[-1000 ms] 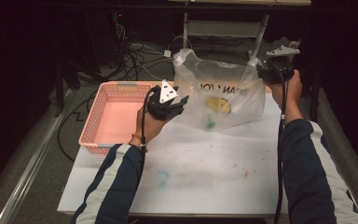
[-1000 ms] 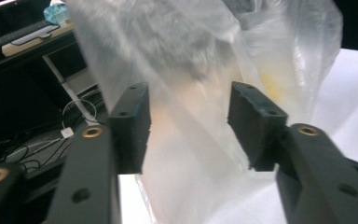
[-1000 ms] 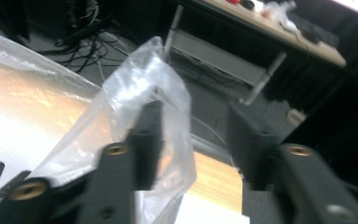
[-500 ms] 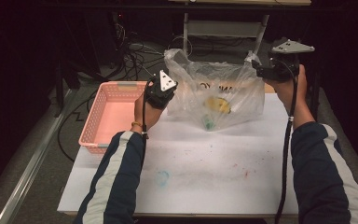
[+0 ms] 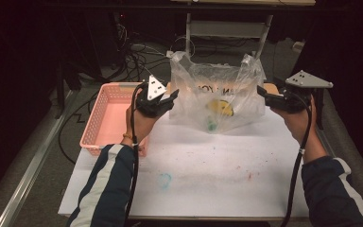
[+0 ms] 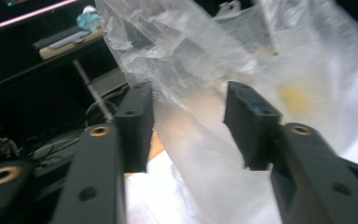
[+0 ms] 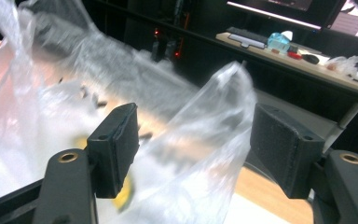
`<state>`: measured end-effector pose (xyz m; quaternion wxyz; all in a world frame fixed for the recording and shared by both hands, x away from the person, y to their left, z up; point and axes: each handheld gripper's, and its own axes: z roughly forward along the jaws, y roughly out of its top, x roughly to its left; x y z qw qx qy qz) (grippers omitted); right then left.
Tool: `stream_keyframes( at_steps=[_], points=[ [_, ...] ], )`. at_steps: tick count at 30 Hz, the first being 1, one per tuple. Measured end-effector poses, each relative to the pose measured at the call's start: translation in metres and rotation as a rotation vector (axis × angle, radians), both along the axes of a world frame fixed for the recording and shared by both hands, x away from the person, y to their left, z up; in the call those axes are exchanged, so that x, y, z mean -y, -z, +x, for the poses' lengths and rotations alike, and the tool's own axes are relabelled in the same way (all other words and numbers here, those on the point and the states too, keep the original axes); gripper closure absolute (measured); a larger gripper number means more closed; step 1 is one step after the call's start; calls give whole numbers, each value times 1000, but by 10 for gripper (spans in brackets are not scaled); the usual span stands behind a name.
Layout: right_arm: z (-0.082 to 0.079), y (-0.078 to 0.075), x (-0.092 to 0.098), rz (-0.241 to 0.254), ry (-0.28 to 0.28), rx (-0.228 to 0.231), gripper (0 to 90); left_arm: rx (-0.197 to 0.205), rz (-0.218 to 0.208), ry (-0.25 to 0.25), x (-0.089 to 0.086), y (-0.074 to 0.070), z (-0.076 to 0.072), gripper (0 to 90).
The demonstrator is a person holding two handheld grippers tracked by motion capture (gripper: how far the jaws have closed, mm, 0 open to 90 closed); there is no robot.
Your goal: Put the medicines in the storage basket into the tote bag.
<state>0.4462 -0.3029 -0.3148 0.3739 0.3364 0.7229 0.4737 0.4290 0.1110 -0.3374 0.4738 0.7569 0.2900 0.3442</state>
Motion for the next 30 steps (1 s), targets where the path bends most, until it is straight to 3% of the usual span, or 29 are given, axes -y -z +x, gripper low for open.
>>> stream_keyframes(
  at_steps=[3,5,10,14,20,23,24,26,30],
  points=[
    [-10,10,-1,-25,4,3,333,33,4,-8,-8,2,-20,299],
    [-15,15,-1,-41,1,-3,327,36,0,4,-13,4,-32,294],
    [-34,26,8,-25,-3,-2,318,51,26,26,-26,13,-64,231],
    [-51,34,15,-41,0,3,298,39,62,29,-38,27,-84,203],
    [-75,53,27,-28,-34,8,278,-15,97,34,-52,52,-107,161],
    [-82,58,32,-36,-32,-11,270,-50,118,26,-56,64,-113,162],
    [-84,61,33,-29,-32,-17,272,-56,121,15,-57,67,-115,162],
    [-88,66,36,-35,-24,-29,266,-75,87,9,-62,73,-120,162],
    [-95,76,42,-16,-28,-49,261,-92,88,10,-68,84,-127,162]
  ],
)
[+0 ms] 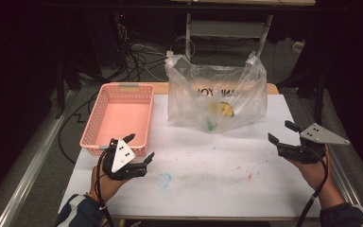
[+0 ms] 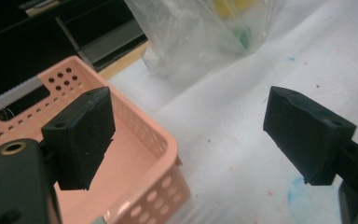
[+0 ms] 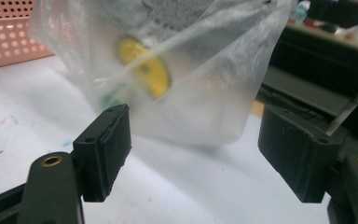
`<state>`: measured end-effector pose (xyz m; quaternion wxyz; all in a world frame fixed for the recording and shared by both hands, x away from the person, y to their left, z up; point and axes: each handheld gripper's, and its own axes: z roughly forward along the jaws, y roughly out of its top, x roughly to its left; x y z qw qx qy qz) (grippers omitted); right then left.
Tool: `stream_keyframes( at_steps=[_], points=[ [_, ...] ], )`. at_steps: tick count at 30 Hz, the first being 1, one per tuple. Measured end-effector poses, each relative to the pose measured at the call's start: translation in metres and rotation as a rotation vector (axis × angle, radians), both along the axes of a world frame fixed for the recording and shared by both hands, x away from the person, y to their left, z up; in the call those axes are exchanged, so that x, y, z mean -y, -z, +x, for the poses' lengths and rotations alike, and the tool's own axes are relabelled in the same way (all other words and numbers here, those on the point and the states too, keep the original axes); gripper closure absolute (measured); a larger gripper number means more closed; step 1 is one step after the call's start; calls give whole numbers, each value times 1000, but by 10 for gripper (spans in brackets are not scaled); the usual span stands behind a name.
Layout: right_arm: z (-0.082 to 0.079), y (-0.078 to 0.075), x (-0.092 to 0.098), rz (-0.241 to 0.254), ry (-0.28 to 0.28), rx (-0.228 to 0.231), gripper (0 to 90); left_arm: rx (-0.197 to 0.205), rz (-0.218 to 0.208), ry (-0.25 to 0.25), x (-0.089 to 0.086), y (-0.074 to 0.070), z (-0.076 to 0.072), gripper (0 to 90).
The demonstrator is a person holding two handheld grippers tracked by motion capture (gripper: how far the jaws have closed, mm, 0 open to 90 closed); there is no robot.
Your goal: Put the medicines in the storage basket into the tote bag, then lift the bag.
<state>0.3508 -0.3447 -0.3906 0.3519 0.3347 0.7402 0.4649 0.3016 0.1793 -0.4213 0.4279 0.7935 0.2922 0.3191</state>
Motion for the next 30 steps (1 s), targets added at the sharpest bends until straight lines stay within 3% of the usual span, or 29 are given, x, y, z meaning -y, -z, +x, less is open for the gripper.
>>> stream_keyframes(
  at_steps=[5,9,17,26,30],
  points=[
    [-11,12,1,-5,-33,15,240,-27,0,-10,-9,14,-7,161],
    [-25,25,-2,0,-41,26,234,-49,44,-4,-10,27,-13,162],
    [-46,53,-9,-27,-107,-20,220,-72,75,9,-8,34,-17,161],
    [-49,60,-14,-62,-132,-24,218,-77,101,16,-5,37,-15,161],
    [-50,58,-15,-60,-136,-23,219,-79,90,13,-8,36,-18,161]
  ],
)
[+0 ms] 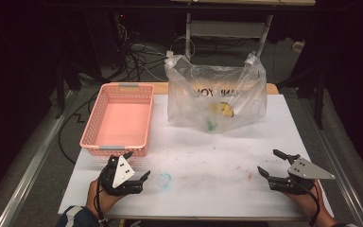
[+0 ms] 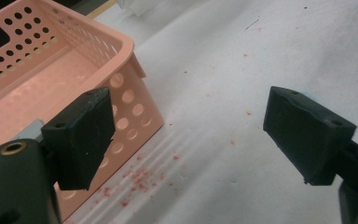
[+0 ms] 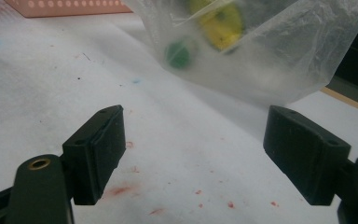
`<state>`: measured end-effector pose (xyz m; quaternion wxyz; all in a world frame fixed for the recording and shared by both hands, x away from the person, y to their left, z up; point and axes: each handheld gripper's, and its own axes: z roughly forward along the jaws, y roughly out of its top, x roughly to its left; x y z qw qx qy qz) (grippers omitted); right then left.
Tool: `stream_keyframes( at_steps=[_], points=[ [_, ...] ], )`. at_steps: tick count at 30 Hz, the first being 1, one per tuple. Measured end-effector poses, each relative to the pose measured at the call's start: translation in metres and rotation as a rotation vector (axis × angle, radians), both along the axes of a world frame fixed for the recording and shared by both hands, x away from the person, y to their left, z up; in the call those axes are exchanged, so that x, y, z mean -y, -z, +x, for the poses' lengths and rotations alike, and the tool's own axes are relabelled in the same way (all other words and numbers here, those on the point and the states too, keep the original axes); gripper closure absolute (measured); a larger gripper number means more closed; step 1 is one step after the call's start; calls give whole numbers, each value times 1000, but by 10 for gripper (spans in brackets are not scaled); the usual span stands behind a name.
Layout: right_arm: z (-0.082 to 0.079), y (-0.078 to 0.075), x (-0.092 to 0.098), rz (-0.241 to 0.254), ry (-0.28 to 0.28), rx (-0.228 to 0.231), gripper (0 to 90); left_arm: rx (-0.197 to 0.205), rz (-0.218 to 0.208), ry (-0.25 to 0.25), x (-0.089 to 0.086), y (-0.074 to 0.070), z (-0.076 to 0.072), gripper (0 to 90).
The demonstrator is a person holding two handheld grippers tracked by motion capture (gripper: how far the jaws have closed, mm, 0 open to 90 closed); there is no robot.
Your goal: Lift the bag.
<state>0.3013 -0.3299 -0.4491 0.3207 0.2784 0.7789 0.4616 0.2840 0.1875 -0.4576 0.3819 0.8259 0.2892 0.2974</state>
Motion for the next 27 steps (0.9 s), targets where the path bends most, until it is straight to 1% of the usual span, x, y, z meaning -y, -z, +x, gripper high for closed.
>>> stream_keyframes(
  at_steps=[3,10,13,23,27],
  points=[
    [-1,0,-2,-6,-6,2,220,2,-5,-2,-1,-1,-1,161],
    [-2,-1,-3,-15,-14,9,221,-2,14,5,1,0,1,161],
    [-2,-1,-2,-12,-11,11,222,-5,7,8,1,0,1,161],
    [-2,-1,-5,-29,-24,15,222,-6,16,9,1,0,1,161],
    [-2,0,-5,-30,-25,8,221,-5,21,10,2,0,2,161]
  ],
)
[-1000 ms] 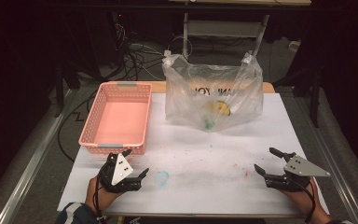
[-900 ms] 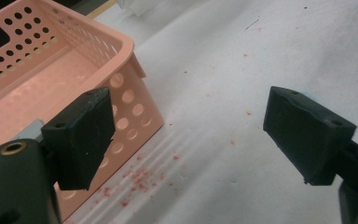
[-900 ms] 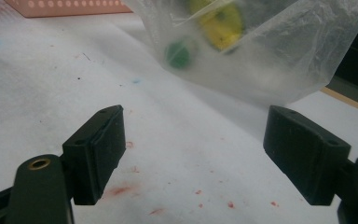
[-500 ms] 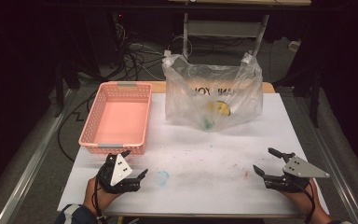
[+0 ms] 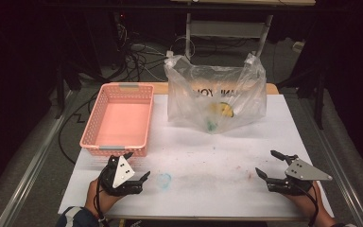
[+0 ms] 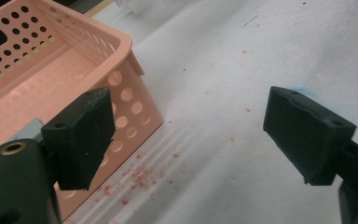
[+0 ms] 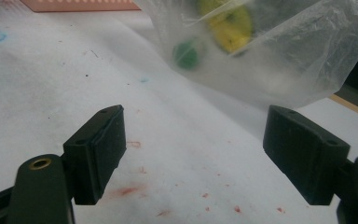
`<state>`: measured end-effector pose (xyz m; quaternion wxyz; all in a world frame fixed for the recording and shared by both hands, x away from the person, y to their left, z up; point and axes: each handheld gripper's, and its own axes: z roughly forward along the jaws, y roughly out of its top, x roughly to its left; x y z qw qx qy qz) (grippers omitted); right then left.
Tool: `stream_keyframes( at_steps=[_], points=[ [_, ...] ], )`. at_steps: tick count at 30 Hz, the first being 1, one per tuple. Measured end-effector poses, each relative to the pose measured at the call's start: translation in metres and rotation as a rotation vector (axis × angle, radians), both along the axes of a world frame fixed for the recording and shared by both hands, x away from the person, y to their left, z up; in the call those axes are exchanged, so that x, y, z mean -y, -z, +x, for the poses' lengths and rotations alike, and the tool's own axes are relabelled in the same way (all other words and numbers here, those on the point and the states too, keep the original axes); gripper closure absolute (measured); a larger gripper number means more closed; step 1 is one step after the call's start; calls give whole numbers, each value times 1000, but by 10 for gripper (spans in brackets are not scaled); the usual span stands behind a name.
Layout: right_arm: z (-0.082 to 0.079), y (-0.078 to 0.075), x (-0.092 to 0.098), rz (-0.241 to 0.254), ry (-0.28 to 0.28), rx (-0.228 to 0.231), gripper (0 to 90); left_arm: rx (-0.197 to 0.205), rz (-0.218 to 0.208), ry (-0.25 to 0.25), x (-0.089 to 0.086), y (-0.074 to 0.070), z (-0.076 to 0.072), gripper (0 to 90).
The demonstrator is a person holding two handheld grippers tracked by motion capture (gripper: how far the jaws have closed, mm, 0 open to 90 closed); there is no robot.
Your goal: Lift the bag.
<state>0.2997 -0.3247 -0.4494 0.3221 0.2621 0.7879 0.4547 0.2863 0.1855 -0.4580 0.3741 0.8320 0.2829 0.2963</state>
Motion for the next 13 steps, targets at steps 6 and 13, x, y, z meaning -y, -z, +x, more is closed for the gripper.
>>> stream_keyframes(
  at_steps=[6,13],
  points=[
    [1,1,0,-4,-2,-6,219,0,-5,-4,0,0,2,162],
    [1,1,-1,-6,-1,-8,217,2,0,-2,1,0,2,161]
  ],
)
